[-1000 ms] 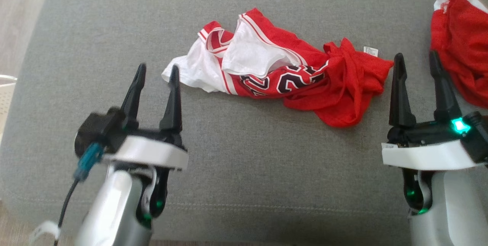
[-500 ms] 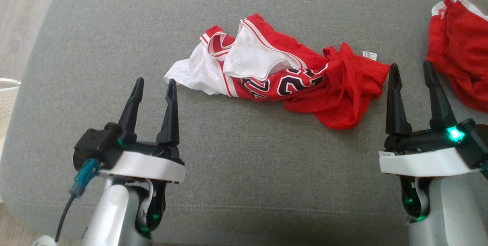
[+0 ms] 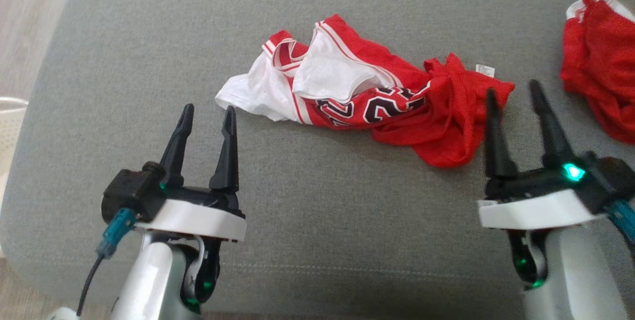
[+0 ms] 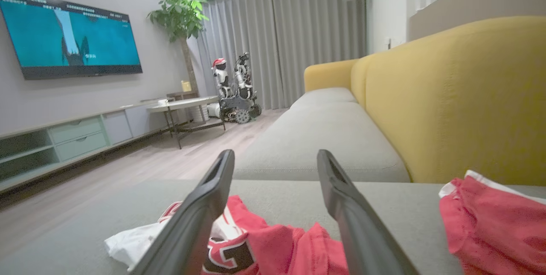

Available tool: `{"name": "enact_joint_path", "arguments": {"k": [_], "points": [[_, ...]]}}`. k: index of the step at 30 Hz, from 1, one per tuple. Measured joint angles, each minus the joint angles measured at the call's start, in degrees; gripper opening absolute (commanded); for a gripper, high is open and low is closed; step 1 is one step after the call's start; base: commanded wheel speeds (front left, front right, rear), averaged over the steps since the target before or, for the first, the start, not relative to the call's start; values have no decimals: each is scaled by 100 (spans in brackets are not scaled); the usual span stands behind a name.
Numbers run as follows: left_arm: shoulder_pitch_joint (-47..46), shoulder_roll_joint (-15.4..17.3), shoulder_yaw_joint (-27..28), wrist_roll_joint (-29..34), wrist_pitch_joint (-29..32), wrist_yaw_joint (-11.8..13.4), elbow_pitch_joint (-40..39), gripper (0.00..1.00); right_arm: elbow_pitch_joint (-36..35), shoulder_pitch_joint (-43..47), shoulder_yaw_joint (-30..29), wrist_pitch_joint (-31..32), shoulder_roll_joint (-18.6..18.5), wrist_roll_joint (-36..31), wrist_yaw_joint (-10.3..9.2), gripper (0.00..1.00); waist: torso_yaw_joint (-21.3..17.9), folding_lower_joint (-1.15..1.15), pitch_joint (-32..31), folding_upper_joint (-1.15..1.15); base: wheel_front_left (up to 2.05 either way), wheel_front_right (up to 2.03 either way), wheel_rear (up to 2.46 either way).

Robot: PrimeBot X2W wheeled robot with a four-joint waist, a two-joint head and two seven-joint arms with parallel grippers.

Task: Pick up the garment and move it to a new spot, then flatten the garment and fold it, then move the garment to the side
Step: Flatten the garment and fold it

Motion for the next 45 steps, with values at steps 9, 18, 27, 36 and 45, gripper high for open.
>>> {"name": "enact_joint_path", "arguments": {"k": [9, 18, 27, 36, 45], "points": [[-105, -1, -236, -154, 0, 55, 43, 100, 667, -1118, 985, 1104, -678, 159, 0, 100, 280, 0, 342, 0, 0, 0, 0], [-337, -9, -454, -355, 0, 151, 59, 100, 1573, -2230, 2109, 2067, -1541, 839, 0, 100, 706, 1, 708, 0, 0, 0, 0], [-446, -13, -592, -459, 0, 210, 58, 100, 1982, -2850, 3063, 2482, -2119, 1325, 0, 100, 974, 1, 923, 0, 0, 0, 0], [-470, -16, -646, -503, 0, 250, 63, 100, 2202, -3226, 3263, 2434, -2240, 1543, 0, 0, 1037, 1, 946, 0, 0, 0, 0], [-468, -18, -642, -503, 0, 250, 103, 100, 2123, -3540, 2862, 1864, -2216, 1386, 0, 0, 956, 1, 770, 0, 0, 0, 0]]}}
